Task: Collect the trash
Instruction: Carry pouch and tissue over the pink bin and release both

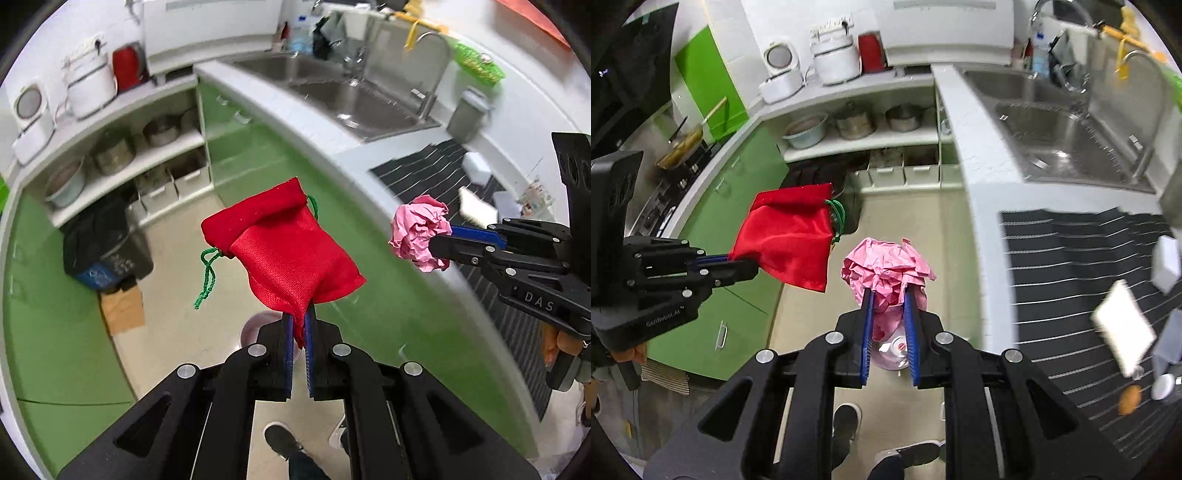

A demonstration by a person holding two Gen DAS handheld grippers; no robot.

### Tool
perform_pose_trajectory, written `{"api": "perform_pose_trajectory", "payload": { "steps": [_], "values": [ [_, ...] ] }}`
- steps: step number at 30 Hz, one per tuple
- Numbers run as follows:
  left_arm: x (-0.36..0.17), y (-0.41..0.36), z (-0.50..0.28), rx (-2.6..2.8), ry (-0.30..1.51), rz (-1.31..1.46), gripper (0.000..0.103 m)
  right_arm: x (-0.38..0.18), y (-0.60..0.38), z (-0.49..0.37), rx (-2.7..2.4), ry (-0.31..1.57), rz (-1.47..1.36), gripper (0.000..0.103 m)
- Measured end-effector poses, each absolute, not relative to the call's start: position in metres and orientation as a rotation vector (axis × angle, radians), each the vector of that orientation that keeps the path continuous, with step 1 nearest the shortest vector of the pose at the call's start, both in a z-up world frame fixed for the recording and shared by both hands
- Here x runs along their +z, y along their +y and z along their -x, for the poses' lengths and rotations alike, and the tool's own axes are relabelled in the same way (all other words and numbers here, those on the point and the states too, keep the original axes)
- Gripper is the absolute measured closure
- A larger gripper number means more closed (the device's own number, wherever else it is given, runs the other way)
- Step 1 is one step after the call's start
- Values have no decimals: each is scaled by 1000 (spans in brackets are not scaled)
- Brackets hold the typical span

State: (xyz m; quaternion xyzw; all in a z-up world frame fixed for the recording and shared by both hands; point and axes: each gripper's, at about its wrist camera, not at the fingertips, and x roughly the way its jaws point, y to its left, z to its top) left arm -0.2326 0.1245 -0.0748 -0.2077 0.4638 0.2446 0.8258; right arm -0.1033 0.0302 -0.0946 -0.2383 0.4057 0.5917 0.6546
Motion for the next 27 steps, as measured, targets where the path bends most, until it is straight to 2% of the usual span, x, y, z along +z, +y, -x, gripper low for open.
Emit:
{"api": "perform_pose_trajectory", "payload": {
  "steps": [7,16,22,27],
  "values": [
    [-167,158,240,494,1048,469,97,-190,69,117,1300,978,580,88],
    [-337,187,227,449,1097,548,97,-340,92,111,1265,1040,630,88],
    [-393,191,226,440,1123,573,97,-387,94,103,1254,1069,624,88],
    [-401,190,223,446,1123,561,94,-402,97,99,1247,1076,621,88]
  ]
}}
